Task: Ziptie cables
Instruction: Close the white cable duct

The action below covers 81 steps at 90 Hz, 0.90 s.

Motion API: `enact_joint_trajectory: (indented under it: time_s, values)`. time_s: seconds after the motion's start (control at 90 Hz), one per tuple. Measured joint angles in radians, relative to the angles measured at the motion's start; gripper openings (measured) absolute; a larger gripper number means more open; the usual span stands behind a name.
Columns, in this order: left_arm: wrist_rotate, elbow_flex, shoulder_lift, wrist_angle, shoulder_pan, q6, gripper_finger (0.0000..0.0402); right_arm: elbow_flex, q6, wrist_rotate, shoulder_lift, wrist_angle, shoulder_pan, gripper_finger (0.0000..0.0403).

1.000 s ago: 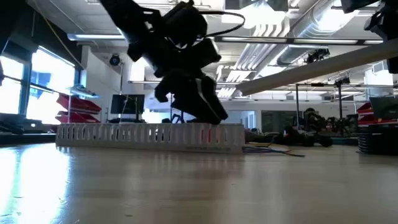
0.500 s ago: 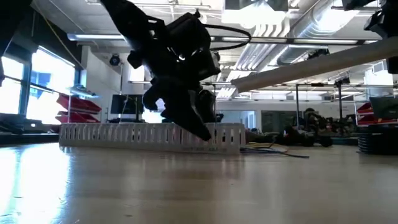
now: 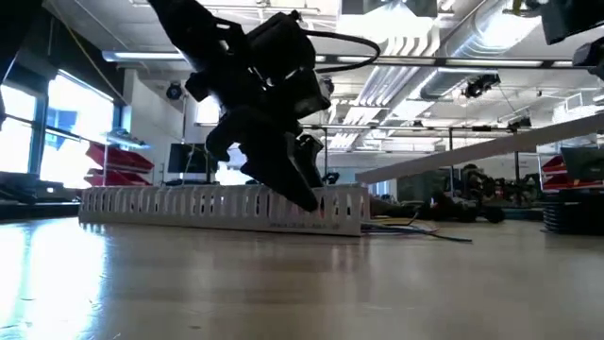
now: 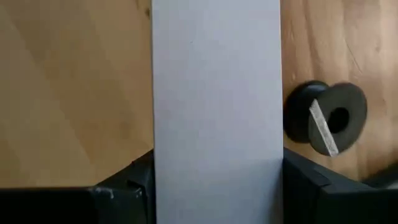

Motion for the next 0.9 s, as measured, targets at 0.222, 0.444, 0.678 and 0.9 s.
enact_joint_trajectory:
  time_s: [0.222,0.444,0.678,0.9]
  values:
    - [-0.008,-0.008,-0.061,-0.061,0.0,0.0,0.0222,-0.163,0.108,-0.013,-0.079,0.176,0.047,0.0192]
    - [-0.004,-0.004,-0.103,-0.013,-0.011,0.036,0.0288,-0.229,0.112,0.006,-0.11,0.295,0.051,0.0192]
    - [-0.004,-0.004,-0.009,0.12,-0.046,0.044,0.0309,-0.261,0.102,0.017,-0.11,0.368,0.064,0.0192]
    - [-0.003,-0.004,0.071,0.225,-0.064,-0.003,0.031,-0.28,0.155,0.062,-0.11,0.399,0.12,0.0191]
